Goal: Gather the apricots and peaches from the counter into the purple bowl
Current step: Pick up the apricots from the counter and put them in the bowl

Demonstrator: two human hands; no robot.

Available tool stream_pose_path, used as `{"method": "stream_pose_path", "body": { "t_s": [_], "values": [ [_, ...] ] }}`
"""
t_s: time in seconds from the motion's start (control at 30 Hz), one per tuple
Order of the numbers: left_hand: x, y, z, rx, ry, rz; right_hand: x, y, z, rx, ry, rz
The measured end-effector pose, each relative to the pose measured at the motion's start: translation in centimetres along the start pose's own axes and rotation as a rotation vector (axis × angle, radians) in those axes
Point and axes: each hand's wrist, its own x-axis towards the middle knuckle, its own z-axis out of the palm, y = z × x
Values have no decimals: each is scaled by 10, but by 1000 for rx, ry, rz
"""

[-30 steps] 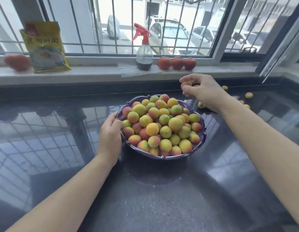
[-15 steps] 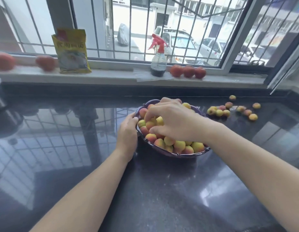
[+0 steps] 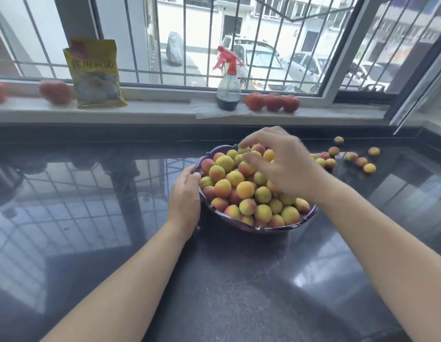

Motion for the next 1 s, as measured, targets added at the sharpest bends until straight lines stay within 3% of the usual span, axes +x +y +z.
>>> {"method": "stream_pose_path", "body": {
  "t_s": [0.17,0.27,0.5,1.0],
  "values": [
    [3,-2,-1,8,15,15,-26,113,-5,-28,384,566],
    [5,-4,0,19,30,33,-59,166,24,-192,300,731],
    [1,-2,3,8,28,35,-39,200,36,-441,92,712],
    [3,-6,1,29,35,69,-20,215,38,-527,78,805]
  ]
}}
